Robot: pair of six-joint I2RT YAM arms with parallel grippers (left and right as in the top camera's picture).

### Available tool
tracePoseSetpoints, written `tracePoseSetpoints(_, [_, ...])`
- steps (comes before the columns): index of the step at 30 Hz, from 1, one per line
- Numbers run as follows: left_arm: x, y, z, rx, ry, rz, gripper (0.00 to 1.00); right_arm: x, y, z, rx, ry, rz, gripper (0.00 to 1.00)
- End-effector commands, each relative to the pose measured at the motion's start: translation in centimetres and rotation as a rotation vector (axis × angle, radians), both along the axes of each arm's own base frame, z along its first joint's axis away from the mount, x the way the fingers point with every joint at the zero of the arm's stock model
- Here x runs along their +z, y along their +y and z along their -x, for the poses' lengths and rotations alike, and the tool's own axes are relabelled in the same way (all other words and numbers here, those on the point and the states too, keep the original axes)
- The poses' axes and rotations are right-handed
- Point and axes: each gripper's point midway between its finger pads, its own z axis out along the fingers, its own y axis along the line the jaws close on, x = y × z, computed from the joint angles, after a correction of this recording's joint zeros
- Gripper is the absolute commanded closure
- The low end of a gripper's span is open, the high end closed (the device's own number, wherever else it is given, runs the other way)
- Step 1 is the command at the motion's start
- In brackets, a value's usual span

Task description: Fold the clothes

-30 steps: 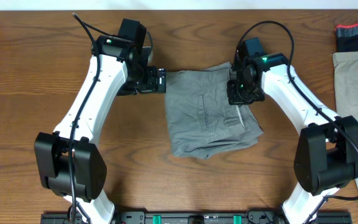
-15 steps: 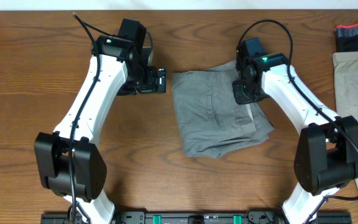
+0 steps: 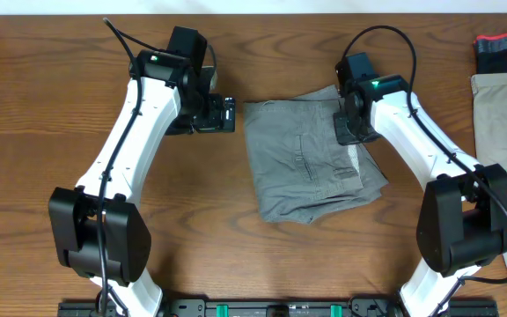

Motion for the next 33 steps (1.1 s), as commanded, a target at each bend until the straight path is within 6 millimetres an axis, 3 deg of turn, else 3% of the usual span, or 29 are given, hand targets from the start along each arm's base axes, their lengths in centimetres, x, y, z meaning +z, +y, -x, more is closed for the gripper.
tracePoseSetpoints(1, [0.3,0.5,0.1,-0.015,-0.013,-0.015,0.02,0.7,3.5,-0.7,0.067,-0.013,-0.16,0.99])
tracePoseSetpoints(3, [0.3,0.5,0.1,-0.015,-0.012,-0.015,0.02,0.8,3.5,-1.4,0.067,-0.041,-0.158,0.98])
tracePoseSetpoints(5, [0.3,0.5,0.2,-0.015,-0.012,-0.015,0.02,0.8,3.3,-2.2,0.063,-0.073,-0.149,0.78])
tracePoseSetpoints(8, [0.3,0.5,0.3,-0.015,-0.008,-0.016,0.02,0.7,2.5,-2.9,0.045,-0.094,-0.122,0.71])
tracePoseSetpoints(12, [0.3,0.6,0.3,-0.015,-0.004,-0.017,0.02,0.0,1.7,-3.1,0.01,-0.08,-0.136,0.68])
tracePoseSetpoints(18, [0.3,0.6,0.3,-0.015,-0.004,-0.017,0.02,-2.6,1.5,-2.8,-0.004,-0.011,-0.163,0.68])
tracePoseSetpoints(22, [0.3,0.6,0.3,-0.015,-0.004,-0.017,0.02,-4.4,1.4,-2.5,-0.008,0.033,-0.153,0.68])
tracePoseSetpoints(26, [0.3,0.6,0.3,-0.015,-0.004,-0.017,0.02,-5.1,1.7,-2.5,-0.006,0.046,-0.163,0.7])
tracePoseSetpoints(29, [0.3,0.6,0.3,-0.015,-0.004,-0.017,0.02,-5.1,1.7,-2.7,-0.006,0.039,-0.164,0.81])
tracePoseSetpoints(31, [0.3,0.6,0.3,-0.015,-0.004,-0.017,0.02,-5.1,1.7,-2.8,-0.006,0.033,-0.166,0.96])
tracePoseSetpoints(33, [0.3,0.6,0.3,-0.015,-0.004,-0.017,0.02,-5.1,1.7,-2.9,-0.007,0.03,-0.165,0.99])
